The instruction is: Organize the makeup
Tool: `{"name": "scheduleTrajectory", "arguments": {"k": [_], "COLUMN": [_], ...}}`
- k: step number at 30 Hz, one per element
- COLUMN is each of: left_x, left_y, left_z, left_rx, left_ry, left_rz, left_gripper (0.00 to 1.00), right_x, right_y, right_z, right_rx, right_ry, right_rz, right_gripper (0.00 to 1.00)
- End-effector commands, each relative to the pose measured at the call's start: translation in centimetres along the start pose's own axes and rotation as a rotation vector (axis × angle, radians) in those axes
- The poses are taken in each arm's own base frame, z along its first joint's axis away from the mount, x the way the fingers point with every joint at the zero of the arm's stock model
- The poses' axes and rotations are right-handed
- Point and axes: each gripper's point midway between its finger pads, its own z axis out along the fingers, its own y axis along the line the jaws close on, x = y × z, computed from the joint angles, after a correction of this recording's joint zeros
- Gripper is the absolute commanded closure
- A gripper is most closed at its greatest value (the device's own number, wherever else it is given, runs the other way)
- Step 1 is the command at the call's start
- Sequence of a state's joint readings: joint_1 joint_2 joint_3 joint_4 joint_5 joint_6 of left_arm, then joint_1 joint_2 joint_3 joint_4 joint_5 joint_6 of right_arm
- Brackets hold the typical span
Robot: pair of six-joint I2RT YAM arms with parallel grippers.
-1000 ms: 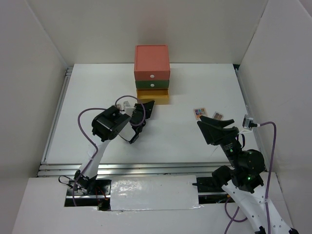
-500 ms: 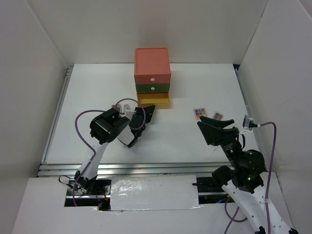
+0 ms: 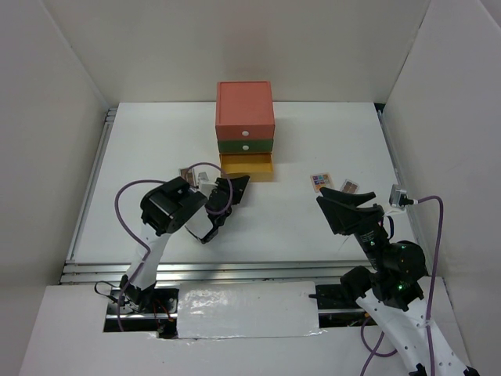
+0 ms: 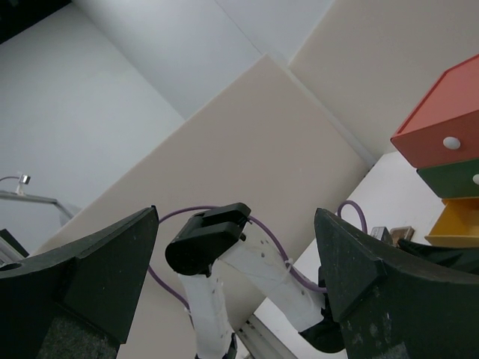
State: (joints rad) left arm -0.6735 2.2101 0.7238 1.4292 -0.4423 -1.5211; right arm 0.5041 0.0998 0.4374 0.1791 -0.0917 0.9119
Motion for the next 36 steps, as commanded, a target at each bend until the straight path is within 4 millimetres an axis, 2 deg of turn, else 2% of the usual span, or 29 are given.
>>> {"name": "scheduleTrajectory", "arguments": {"k": [1, 7, 10, 11, 14, 15, 17, 18, 20, 21, 23, 25, 26, 27, 28, 29, 30, 31, 32, 33, 34, 36], "left_x": [0.2, 0.7, 0.8, 0.8, 1.1, 1.0, 1.3, 1.3, 1.4, 1.3, 0.9, 0.8, 0.9, 1.1, 1.1, 1.1, 1.0, 1.0, 0.6, 0.4, 0.5, -0.4], "left_y": [-4.7, -5.1, -5.6, -5.6, -6.4, -7.4, -7.6, -8.5, -8.0, -9.0, -9.5, -9.8, -11.3, -10.1, -10.5, -12.4, -12.3, -14.1, -14.0, -12.7, -14.3, -11.9], "left_z": [-1.7, -1.9, -2.2, -2.4, -3.2, -3.5, -3.8, -4.3, -4.7, -5.0, -5.2, -4.9, -4.1, -4.0, -3.7, -3.1, -3.1, -2.6, -2.2, -1.9, -1.1, -0.2], "left_rx": [0.189, 0.187, 0.194, 0.195, 0.208, 0.222, 0.209, 0.215, 0.177, 0.190, 0.159, 0.113, 0.114, 0.013, -0.011, 0.003, -0.027, 0.001, -0.025, -0.086, -0.073, -0.187], "left_ry": [0.019, 0.036, 0.040, 0.036, 0.047, 0.045, 0.050, 0.048, 0.056, 0.052, 0.043, 0.042, 0.039, 0.067, 0.071, 0.069, 0.079, 0.080, 0.083, 0.107, 0.122, 0.154], "left_rz": [-0.029, -0.008, -0.001, 0.008, 0.028, 0.031, 0.074, 0.078, 0.117, 0.122, 0.178, 0.237, 0.289, 0.371, 0.411, 0.468, 0.520, 0.565, 0.586, 0.644, 0.646, 0.697], "left_gripper": [1.00, 1.00, 0.79, 0.60, 0.31, 0.30, 0.30, 0.30, 0.29, 0.29, 0.28, 0.28, 0.27, 0.27, 0.26, 0.25, 0.22, 0.18, 0.17, 0.16, 0.17, 0.17], "right_x": [-0.7, -0.6, -0.5, -0.5, -0.5, -0.5, -0.5, -0.5, -0.5, -0.4, -0.5, -0.5, -0.4, -0.5, -0.4, -0.4, -0.4, -0.4, -0.4, -0.3, -0.3, -0.3], "right_y": [1.6, 1.5, 1.4, 1.4, 1.4, 1.3, 1.3, 1.4, 1.4, 1.4, 1.4, 1.4, 1.4, 1.5, 1.4, 1.5, 1.4, 1.4, 1.5, 1.5, 1.5, 1.6], "right_z": [-0.2, -0.1, 0.0, 0.0, 0.0, 0.0, 0.0, 0.0, -0.1, -0.1, -0.1, -0.1, -0.1, -0.1, -0.1, 0.0, 0.0, 0.0, 0.0, 0.0, 0.1, 0.1], "right_rx": [-0.067, -0.063, -0.061, -0.062, -0.062, -0.060, -0.060, -0.063, -0.065, -0.063, -0.065, -0.065, -0.064, -0.068, -0.065, -0.066, -0.065, -0.065, -0.068, -0.068, -0.068, -0.070], "right_ry": [-0.025, -0.021, -0.018, -0.020, -0.019, -0.019, -0.019, -0.019, -0.018, -0.017, -0.020, -0.018, -0.016, -0.017, -0.015, -0.014, -0.013, -0.011, -0.011, -0.008, -0.006, -0.003], "right_rz": [0.001, 0.001, -0.002, -0.001, 0.000, 0.000, 0.001, 0.000, 0.001, 0.001, 0.002, 0.001, 0.002, 0.001, 0.000, -0.001, 0.000, -0.002, -0.001, -0.001, -0.002, -0.002], "right_gripper": [0.08, 0.08, 0.08, 0.08, 0.07, 0.07, 0.07, 0.07, 0.07, 0.07, 0.07, 0.07, 0.07, 0.07, 0.07, 0.07, 0.07, 0.07, 0.07, 0.07, 0.07, 0.07]}}
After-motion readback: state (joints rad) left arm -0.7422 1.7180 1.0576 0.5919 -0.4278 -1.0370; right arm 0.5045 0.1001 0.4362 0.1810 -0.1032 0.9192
